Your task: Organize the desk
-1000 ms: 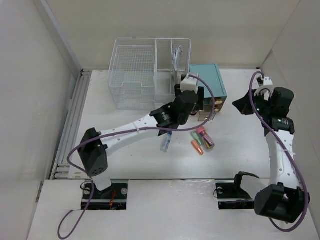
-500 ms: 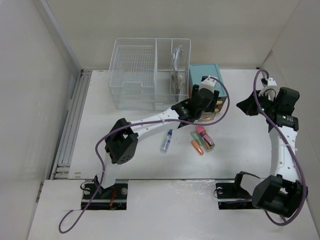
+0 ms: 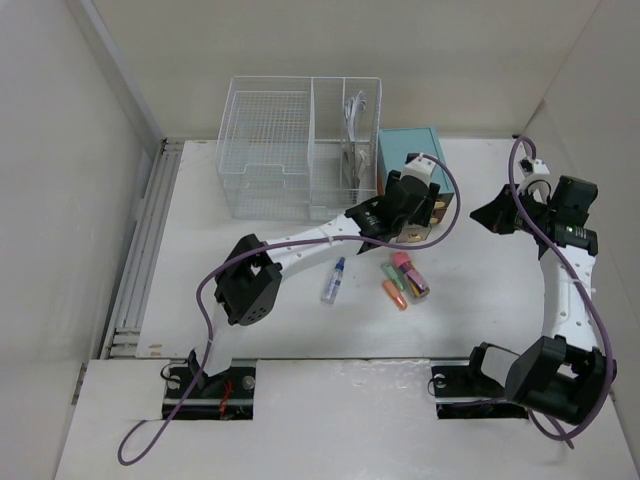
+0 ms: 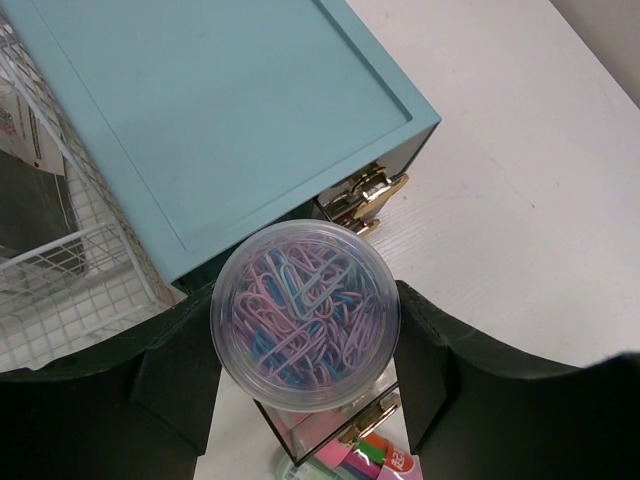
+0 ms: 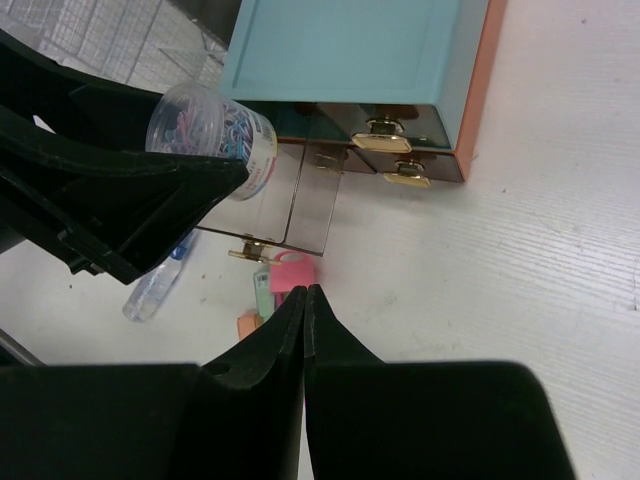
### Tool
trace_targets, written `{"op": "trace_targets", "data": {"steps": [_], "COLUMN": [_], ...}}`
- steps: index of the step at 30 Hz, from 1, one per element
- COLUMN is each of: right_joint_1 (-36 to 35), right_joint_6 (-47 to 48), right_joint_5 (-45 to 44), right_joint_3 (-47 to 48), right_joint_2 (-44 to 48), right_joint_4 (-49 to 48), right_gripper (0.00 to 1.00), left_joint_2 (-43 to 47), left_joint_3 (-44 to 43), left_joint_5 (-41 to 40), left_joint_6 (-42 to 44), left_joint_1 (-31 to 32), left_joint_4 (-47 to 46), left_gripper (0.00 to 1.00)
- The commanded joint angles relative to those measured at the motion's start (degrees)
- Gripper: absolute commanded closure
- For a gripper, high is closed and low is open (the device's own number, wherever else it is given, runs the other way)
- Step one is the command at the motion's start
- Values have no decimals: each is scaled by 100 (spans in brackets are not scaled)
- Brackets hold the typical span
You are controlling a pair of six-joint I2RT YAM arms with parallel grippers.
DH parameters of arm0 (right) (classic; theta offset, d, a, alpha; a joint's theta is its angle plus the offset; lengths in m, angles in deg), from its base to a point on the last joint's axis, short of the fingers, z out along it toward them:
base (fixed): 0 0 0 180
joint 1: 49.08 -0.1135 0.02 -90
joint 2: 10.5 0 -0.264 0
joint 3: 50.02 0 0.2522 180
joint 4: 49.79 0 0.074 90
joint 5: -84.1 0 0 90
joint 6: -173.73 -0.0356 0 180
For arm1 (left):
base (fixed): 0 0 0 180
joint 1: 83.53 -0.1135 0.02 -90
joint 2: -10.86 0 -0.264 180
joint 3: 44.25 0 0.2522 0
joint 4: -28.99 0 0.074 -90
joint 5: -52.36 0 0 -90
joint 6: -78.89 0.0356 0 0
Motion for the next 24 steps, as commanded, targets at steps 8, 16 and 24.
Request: {"op": "trace_targets", "data": {"steps": [8,16,24], "right_joint_1": [188,241,294], "right_joint_6": [120,172,172], "right_joint_5": [370,475,537], "right_joint_3": [281,281,281], "right_joint_2": [-11,-64,-117], "right_joint_4": [18,70,123], "right_gripper": [92,88,88], "left_joint_2": [176,123,70], "left_joint_3": [-42,20,20], "left_joint_5": [43,43,43], "left_joint_6": [60,7,7], "left_joint_1": [-14,-14,-14], "left_joint_4": [-114,-8,45], "left_gripper": [83,65,52]}}
